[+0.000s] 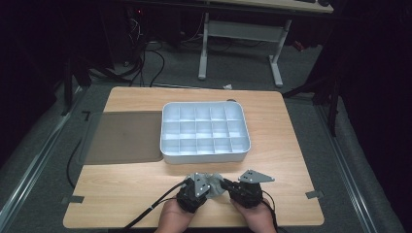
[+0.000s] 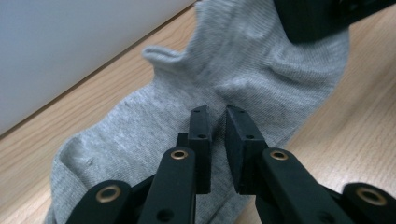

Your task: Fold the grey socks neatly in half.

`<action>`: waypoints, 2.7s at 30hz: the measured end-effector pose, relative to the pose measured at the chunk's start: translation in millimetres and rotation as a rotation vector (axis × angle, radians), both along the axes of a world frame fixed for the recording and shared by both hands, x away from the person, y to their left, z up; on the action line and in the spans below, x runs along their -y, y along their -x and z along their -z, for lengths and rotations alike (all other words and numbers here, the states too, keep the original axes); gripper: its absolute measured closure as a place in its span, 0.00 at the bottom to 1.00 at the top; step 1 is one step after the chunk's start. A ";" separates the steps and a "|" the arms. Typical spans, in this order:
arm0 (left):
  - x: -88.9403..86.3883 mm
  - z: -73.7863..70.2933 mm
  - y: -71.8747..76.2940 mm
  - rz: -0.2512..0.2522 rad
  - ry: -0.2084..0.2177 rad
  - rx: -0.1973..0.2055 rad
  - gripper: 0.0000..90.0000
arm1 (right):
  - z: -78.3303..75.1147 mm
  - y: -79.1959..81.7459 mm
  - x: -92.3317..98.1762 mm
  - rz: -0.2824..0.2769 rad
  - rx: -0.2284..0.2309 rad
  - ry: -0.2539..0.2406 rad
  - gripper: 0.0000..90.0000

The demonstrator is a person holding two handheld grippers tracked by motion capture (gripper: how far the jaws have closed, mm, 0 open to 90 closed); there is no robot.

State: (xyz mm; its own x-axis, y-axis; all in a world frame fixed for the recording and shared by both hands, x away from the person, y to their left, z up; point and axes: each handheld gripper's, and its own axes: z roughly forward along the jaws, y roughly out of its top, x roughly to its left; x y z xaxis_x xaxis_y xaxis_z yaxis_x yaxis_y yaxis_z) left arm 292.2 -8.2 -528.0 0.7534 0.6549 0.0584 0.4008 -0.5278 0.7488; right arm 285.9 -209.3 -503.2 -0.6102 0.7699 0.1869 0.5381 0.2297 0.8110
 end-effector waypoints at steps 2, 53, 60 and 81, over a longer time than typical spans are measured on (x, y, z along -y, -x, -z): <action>1.9 0.1 0.7 0.003 -0.008 0.010 0.89 | -0.8 0.7 -0.3 -0.002 0.001 -0.006 0.95; -85.4 6.8 -5.2 -0.085 0.325 -0.176 0.85 | -7.5 -6.9 -61.9 -0.040 0.036 0.189 0.94; -85.1 6.7 -5.2 -0.078 0.320 -0.176 0.85 | -5.0 -10.8 -80.1 -0.072 0.036 0.190 0.95; -85.2 6.8 -4.8 -0.080 0.320 -0.179 0.83 | -0.6 -15.1 -89.0 -0.118 0.019 0.115 0.86</action>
